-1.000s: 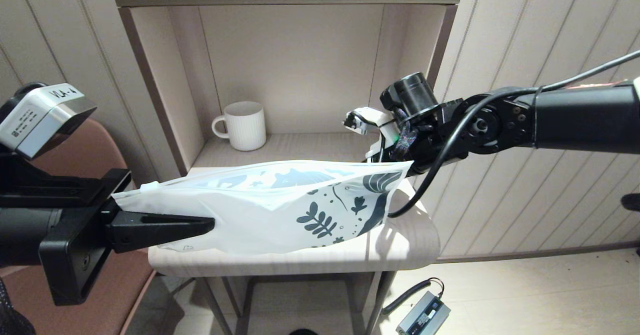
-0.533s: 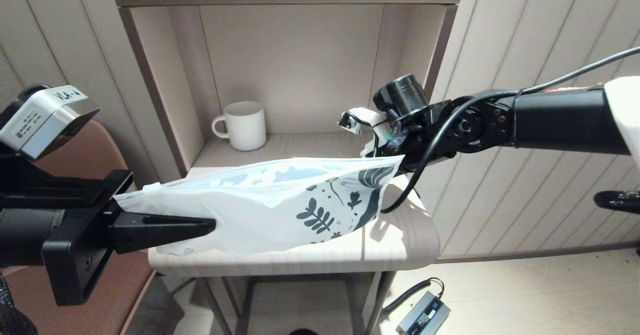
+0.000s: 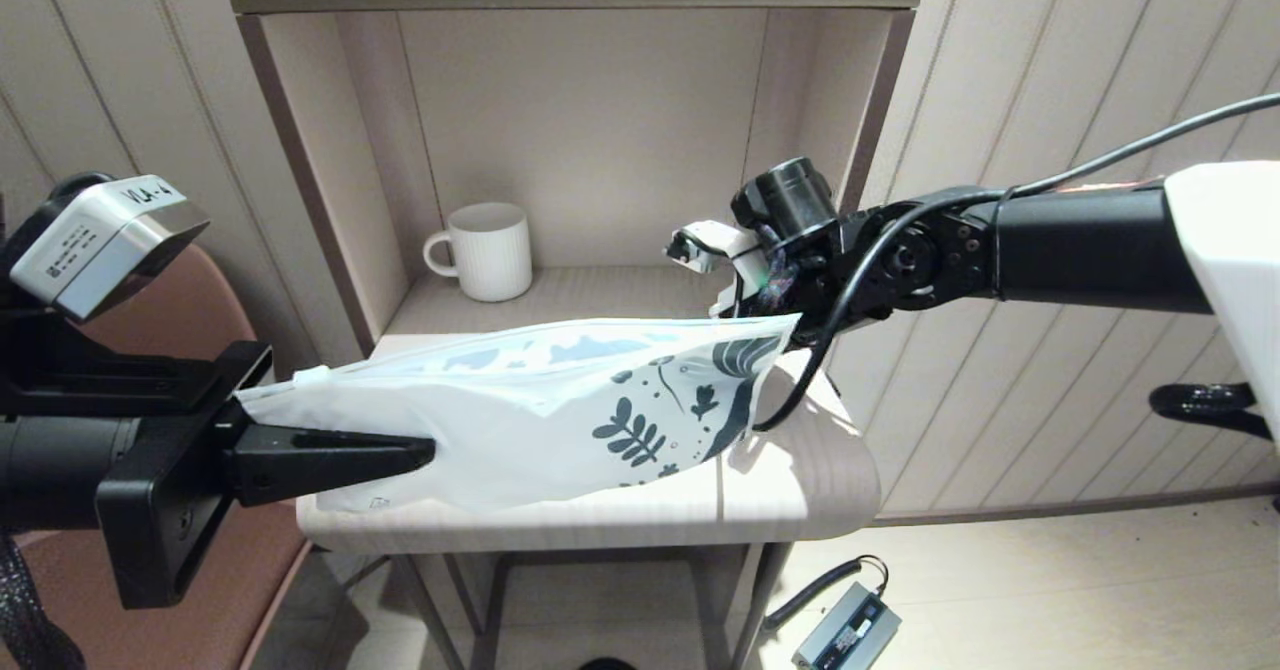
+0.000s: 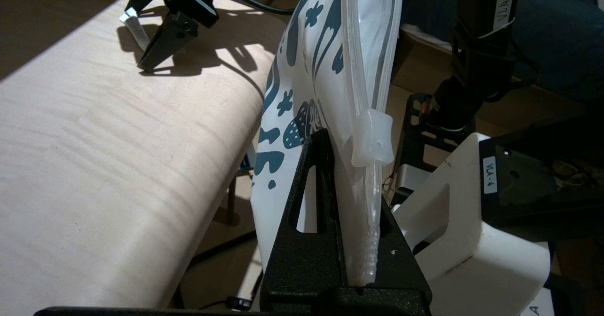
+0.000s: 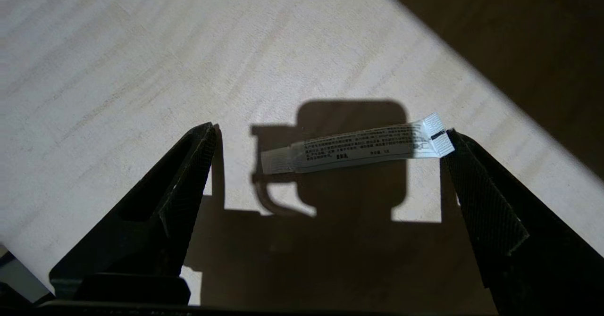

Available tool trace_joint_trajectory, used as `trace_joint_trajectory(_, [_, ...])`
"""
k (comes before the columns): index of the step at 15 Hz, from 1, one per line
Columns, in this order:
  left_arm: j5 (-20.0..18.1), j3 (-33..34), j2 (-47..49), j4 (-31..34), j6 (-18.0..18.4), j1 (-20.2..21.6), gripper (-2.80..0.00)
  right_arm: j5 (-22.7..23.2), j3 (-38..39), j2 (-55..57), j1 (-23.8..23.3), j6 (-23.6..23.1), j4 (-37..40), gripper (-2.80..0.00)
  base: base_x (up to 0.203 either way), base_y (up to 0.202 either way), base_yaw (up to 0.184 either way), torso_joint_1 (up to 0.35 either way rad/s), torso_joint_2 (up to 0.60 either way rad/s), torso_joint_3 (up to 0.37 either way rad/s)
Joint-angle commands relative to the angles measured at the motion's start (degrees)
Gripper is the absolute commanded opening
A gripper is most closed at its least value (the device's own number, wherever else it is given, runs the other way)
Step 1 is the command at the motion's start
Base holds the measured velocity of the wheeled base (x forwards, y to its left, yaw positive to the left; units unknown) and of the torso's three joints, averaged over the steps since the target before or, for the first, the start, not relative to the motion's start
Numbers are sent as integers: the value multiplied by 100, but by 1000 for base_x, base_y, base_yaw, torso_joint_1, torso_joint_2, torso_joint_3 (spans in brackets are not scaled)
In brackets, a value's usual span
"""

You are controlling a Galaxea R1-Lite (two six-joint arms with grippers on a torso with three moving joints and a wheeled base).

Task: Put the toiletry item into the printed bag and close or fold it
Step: Pick up the toothpaste

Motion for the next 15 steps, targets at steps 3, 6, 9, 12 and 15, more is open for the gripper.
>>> trace_joint_trajectory(3, [-31, -7, 21, -6, 7, 0, -280, 2, 91, -87, 6, 12, 33, 0, 0, 0, 0, 0, 0, 0])
trace_joint_trajectory(6, [-31, -13, 21, -12, 11, 0, -280, -32, 185, -286, -43, 14, 38, 0, 0, 0, 0, 0, 0, 0])
trace_joint_trajectory(9, [-31, -7, 21, -12, 6, 0, -280, -51, 334, -391, -38, 14, 38, 0, 0, 0, 0, 0, 0, 0])
trace_joint_trajectory(12, [-22, -7, 30, -9, 6, 0, -280, -59, 464, -596, -32, 10, 38, 0, 0, 0, 0, 0, 0, 0])
trace_joint_trajectory(15, [-22, -7, 82, -12, 6, 0, -280, -51, 794, -799, 10, 59, 37, 0, 0, 0, 0, 0, 0, 0])
